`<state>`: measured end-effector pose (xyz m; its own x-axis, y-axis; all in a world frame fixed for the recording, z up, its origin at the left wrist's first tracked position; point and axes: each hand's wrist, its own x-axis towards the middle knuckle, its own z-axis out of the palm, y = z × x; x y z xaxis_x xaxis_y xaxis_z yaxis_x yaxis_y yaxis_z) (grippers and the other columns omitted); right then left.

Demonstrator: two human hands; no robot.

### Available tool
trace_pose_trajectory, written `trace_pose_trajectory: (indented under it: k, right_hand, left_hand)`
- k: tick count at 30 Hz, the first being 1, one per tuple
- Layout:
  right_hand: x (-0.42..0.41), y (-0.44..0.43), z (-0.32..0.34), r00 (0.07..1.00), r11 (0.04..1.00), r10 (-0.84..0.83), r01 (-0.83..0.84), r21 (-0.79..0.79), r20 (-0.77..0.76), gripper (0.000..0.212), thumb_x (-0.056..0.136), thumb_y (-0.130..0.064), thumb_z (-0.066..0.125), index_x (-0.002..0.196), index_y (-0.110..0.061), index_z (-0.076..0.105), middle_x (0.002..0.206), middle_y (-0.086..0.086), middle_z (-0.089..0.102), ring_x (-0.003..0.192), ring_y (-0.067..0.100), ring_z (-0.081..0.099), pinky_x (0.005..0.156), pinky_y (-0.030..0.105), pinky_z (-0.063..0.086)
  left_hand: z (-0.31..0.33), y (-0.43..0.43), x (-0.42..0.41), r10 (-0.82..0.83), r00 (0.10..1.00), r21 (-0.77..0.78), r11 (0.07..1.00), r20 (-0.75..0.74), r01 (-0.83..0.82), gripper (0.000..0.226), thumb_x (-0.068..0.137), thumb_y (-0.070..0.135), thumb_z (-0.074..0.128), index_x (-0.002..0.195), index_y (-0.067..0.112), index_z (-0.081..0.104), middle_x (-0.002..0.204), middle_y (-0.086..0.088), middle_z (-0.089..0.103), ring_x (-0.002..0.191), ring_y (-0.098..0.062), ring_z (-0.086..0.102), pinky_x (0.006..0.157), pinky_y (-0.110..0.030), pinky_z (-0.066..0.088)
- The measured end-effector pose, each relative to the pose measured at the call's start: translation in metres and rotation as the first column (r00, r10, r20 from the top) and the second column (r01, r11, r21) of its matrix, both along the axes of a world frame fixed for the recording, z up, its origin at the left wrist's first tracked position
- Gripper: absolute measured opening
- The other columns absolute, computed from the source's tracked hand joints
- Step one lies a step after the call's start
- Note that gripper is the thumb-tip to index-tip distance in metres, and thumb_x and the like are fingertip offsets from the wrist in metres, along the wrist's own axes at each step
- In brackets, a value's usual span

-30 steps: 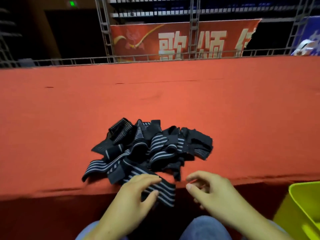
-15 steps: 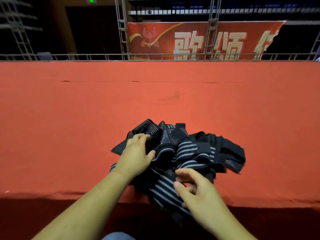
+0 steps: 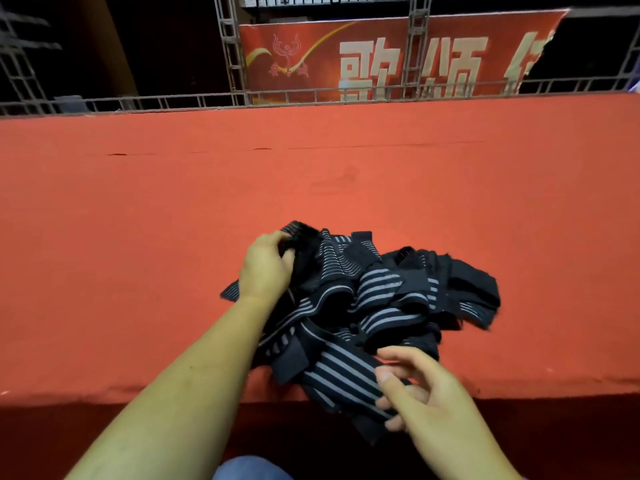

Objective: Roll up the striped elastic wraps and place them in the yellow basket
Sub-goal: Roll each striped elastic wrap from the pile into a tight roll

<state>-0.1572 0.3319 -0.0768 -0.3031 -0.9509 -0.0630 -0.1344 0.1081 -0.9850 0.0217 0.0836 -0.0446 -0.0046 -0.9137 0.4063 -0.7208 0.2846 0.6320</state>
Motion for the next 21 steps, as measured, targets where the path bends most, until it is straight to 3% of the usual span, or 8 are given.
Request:
trace_pose_trajectory:
  k: [3, 7, 9, 12, 16, 19, 21]
  right_hand:
    - [0.003, 0.0, -0.005, 0.997, 1.0, -0.009, 0.008, 0.015, 0.074, 0.019, 0.096, -0.017, 0.071, 0.109, -0.03, 0.073, 0.092, -0.012, 0.076, 0.076, 0.017, 0.077, 0.063, 0.03, 0.059]
    - [0.01, 0.0, -0.01, 0.995, 0.999, 0.013, -0.017, 0.038, 0.103, 0.019, 0.097, -0.019, 0.071, 0.113, -0.03, 0.072, 0.094, -0.011, 0.077, 0.079, 0.017, 0.077, 0.065, 0.033, 0.062]
    - [0.014, 0.0, -0.01, 0.994, 0.998, 0.038, -0.042, 0.044, 0.104, 0.021, 0.097, -0.022, 0.07, 0.115, -0.031, 0.07, 0.095, -0.013, 0.076, 0.08, 0.015, 0.076, 0.066, 0.031, 0.061]
    - [0.023, -0.005, -0.002, 0.993, 0.994, 0.094, -0.097, 0.044, 0.078, 0.025, 0.097, -0.027, 0.07, 0.12, -0.037, 0.066, 0.101, -0.02, 0.075, 0.086, 0.01, 0.076, 0.072, 0.032, 0.063]
    - [0.037, -0.031, 0.02, 0.984, 0.987, 0.158, -0.161, -0.027, -0.087, 0.047, 0.097, -0.032, 0.07, 0.137, -0.047, 0.05, 0.132, -0.02, 0.061, 0.095, -0.001, 0.073, 0.091, 0.04, 0.062]
    - [0.041, -0.061, 0.038, 0.967, 0.993, 0.095, -0.077, -0.084, 0.236, 0.067, 0.097, -0.037, 0.07, 0.155, -0.041, 0.035, 0.14, -0.005, 0.06, 0.099, 0.01, 0.076, 0.094, 0.043, 0.062]
    - [0.035, -0.074, 0.047, 0.867, 0.996, 0.087, -0.058, -0.073, 0.491, 0.068, 0.096, -0.043, 0.068, 0.155, -0.036, 0.036, 0.138, 0.001, 0.063, 0.109, 0.023, 0.074, 0.095, 0.042, 0.061]
  left_hand:
    - [0.015, -0.003, 0.013, -0.005, 0.967, -0.075, 0.997, -0.253, -0.015, 0.019, 0.09, 0.023, 0.063, 0.107, 0.021, 0.072, 0.104, -0.003, 0.074, 0.1, -0.024, 0.069, 0.092, -0.038, 0.053]
    - [0.033, 0.008, 0.021, -0.064, 0.901, -0.132, 0.991, -0.429, 0.008, 0.011, 0.099, 0.016, 0.063, 0.105, 0.026, 0.065, 0.094, 0.016, 0.069, 0.086, 0.003, 0.064, 0.076, -0.008, 0.046]
    - [0.041, 0.012, 0.025, -0.082, 0.852, -0.144, 0.99, -0.518, 0.008, 0.011, 0.102, 0.016, 0.061, 0.108, 0.025, 0.063, 0.095, 0.018, 0.067, 0.084, 0.008, 0.061, 0.072, -0.003, 0.043]
    - [0.053, 0.018, 0.025, -0.128, 0.827, -0.142, 0.988, -0.547, 0.059, 0.012, 0.102, 0.015, 0.062, 0.11, 0.024, 0.064, 0.095, 0.015, 0.069, 0.078, 0.013, 0.062, 0.072, -0.006, 0.047]
    - [0.053, 0.037, 0.011, -0.257, 0.798, -0.037, 0.958, -0.544, 0.283, 0.014, 0.098, 0.013, 0.068, 0.106, 0.024, 0.071, 0.095, 0.006, 0.075, 0.082, -0.004, 0.067, 0.08, -0.027, 0.055]
    - [0.039, 0.063, 0.006, -0.394, 0.835, 0.019, 0.901, -0.384, 0.434, 0.016, 0.093, 0.012, 0.074, 0.101, 0.026, 0.074, 0.098, 0.014, 0.075, 0.088, 0.003, 0.066, 0.087, -0.02, 0.05]
    - [0.022, 0.081, 0.007, -0.466, 0.846, 0.056, 0.867, -0.258, 0.495, 0.025, 0.088, 0.01, 0.078, 0.099, 0.032, 0.075, 0.117, 0.021, 0.068, 0.109, 0.014, 0.06, 0.1, -0.011, 0.04]
